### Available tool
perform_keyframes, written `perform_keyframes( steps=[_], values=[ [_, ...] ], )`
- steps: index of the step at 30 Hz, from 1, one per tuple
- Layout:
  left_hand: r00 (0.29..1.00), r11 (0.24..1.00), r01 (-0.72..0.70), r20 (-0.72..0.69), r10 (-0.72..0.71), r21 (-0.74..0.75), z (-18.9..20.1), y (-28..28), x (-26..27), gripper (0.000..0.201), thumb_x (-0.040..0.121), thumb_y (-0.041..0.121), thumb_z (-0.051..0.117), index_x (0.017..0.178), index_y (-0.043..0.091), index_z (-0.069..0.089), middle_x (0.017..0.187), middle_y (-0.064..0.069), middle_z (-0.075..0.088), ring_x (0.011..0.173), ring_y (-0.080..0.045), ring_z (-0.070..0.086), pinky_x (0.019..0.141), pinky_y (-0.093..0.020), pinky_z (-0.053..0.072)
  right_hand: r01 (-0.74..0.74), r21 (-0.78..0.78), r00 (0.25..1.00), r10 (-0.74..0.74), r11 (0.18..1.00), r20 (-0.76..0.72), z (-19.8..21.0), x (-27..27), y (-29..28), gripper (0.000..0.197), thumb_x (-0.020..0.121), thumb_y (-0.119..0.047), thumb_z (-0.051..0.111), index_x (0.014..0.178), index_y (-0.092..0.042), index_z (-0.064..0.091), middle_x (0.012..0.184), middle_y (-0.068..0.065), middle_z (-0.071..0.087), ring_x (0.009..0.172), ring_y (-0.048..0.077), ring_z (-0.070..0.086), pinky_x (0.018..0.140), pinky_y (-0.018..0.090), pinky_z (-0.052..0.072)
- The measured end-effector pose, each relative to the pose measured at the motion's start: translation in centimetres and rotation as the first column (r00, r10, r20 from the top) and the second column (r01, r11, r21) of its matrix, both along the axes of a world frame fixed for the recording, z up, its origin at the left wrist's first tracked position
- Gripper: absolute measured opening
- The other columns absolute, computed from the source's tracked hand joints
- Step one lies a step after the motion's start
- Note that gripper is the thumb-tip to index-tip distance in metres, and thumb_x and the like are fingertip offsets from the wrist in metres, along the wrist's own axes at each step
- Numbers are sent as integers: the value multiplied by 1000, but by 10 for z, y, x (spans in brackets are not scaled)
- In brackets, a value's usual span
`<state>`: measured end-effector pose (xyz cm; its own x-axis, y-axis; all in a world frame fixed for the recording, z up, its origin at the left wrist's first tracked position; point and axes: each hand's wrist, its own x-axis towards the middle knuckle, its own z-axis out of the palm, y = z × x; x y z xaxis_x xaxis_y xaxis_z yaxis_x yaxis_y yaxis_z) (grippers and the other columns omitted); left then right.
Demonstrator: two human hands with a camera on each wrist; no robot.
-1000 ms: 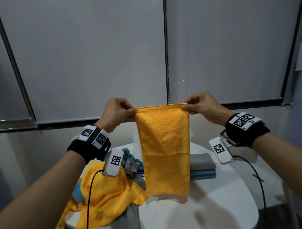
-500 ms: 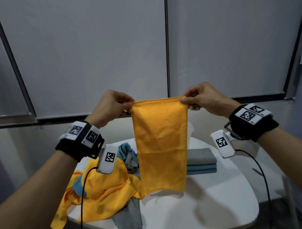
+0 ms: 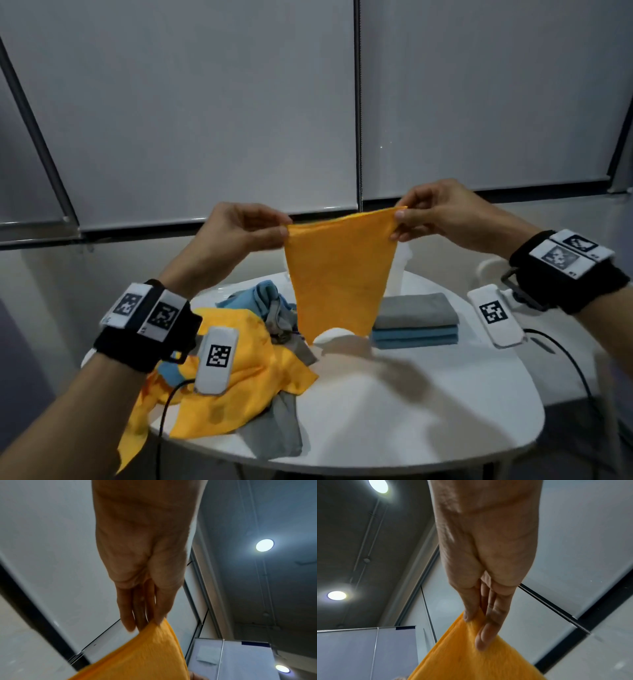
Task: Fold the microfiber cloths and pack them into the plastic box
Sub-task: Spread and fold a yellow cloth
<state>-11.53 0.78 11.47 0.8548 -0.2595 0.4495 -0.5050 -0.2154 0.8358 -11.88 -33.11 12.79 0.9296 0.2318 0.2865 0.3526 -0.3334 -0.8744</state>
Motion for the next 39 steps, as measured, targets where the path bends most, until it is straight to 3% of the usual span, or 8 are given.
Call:
perform_keyframes(
  steps=[5,8,12,22,26,30,35,39],
  values=[
    [943,950,237,-284,-174,204,-64,9,-22,15,85,3,75,100,1,76,97,-22,74,89,-35,73,85,-43,61,-208,-181,939,145,961,-312,-61,-18,-9,22,92,-8,67,105,9,63,89,33,70,84,42,71,81,42,60],
    [843,879,402,-478,-246,257,-105,8,-25,16,85,2,76,100,1,75,97,-25,73,89,-34,74,83,-40,60,-378,-182,819,236,908,-523,-103,-23,-11,23,91,-6,68,104,12,61,88,36,69,79,39,70,76,41,60],
    [732,806,530,-623,-277,264,-148,6,-20,22,83,2,78,105,-2,73,97,-27,72,88,-33,73,84,-40,59,-480,-183,721,267,858,-639,-145,-20,-11,25,92,-7,70,106,12,60,81,26,69,73,34,69,71,39,58],
    [860,975,-13,-495,124,222,-218,-14,26,14,89,-8,65,103,-6,66,79,-23,61,67,-29,64,63,-40,60,-43,-87,838,-12,995,-546,-230,27,0,13,96,-13,65,86,-5,62,79,8,62,74,18,61,74,33,53],
    [892,949,-144,-379,247,280,-242,-29,53,21,82,-9,53,87,7,66,73,-28,59,61,-30,59,58,-56,55,220,-59,817,-217,974,-535,-257,48,23,8,101,-11,55,107,-6,55,84,13,56,74,24,58,72,39,55],
    [897,880,-193,-286,338,435,-253,-42,67,36,85,-9,45,71,13,70,78,-11,67,62,-29,59,59,-46,53,295,-200,806,-355,934,-473,-275,64,37,9,102,-18,52,109,-13,52,85,11,54,74,23,55,64,38,52],
    [871,825,-205,-286,400,527,-267,-46,75,22,92,5,56,90,6,78,84,-5,72,63,-11,59,51,-18,44,304,-384,865,-422,872,-272,-289,79,41,10,100,-17,55,99,-8,51,88,6,52,81,22,52,67,32,44],
    [870,800,-212,-265,416,561,-273,-48,79,15,89,9,65,99,12,76,90,-8,70,74,-20,67,66,-32,58,310,-438,871,-437,844,-224,-296,85,41,13,98,-13,54,89,-11,45,86,8,50,77,20,47,61,31,34]
  ],
)
